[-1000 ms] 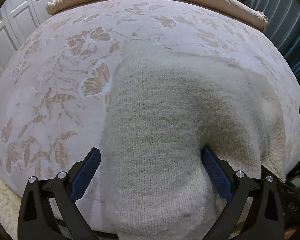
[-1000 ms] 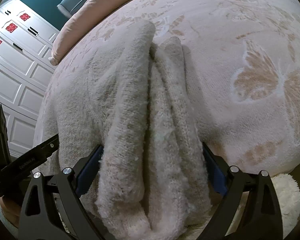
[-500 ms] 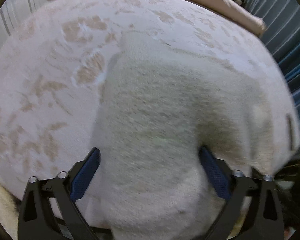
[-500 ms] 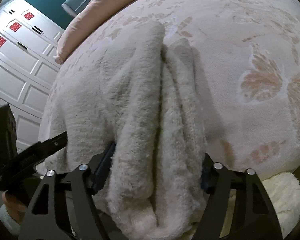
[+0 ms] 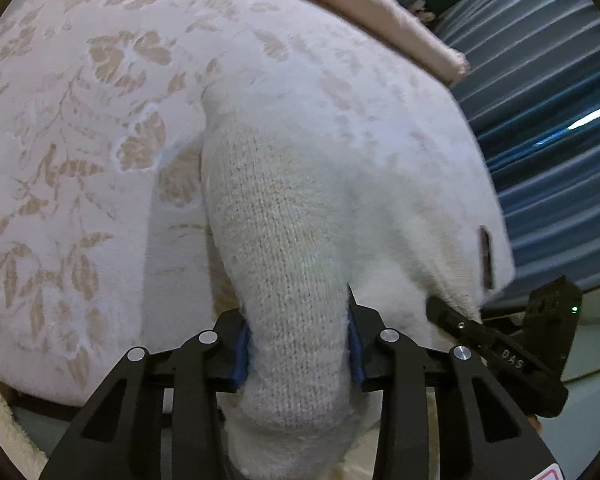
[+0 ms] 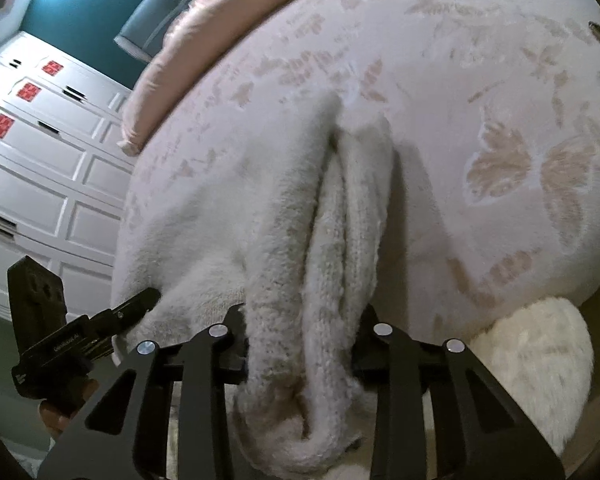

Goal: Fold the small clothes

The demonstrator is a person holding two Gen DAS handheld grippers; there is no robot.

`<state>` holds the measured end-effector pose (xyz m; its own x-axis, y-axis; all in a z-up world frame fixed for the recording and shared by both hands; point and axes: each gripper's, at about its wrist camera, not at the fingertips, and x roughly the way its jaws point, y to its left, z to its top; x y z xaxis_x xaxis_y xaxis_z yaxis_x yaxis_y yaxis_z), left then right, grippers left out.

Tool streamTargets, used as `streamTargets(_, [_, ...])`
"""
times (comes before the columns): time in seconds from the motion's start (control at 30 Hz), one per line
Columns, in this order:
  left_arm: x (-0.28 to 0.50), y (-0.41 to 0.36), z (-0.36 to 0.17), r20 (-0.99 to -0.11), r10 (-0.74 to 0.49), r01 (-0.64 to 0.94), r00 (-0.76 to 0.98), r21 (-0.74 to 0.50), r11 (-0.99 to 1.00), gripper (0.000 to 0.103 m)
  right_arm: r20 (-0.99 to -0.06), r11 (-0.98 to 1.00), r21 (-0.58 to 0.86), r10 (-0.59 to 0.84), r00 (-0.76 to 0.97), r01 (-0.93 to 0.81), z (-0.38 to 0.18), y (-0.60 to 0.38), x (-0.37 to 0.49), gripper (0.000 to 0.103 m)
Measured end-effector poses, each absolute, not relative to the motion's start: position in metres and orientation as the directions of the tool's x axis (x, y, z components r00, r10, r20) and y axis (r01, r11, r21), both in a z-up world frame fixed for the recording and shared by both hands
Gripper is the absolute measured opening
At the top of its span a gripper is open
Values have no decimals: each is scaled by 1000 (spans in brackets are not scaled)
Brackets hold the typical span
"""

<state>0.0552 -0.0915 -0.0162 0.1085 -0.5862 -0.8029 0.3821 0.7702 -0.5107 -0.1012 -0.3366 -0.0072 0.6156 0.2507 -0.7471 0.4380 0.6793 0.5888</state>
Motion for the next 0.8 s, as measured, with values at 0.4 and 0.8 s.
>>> streamTargets(0.4, [11,-69,162,-532,-802,655,274,-507,560,34,-499,780,575,93,862,249,159,-307,-153,30])
streamTargets(0.8, [14,1,335,-123,-844,807,522,-248,536,35,-62,910,410,101,993,-67,328,-258,-88,32])
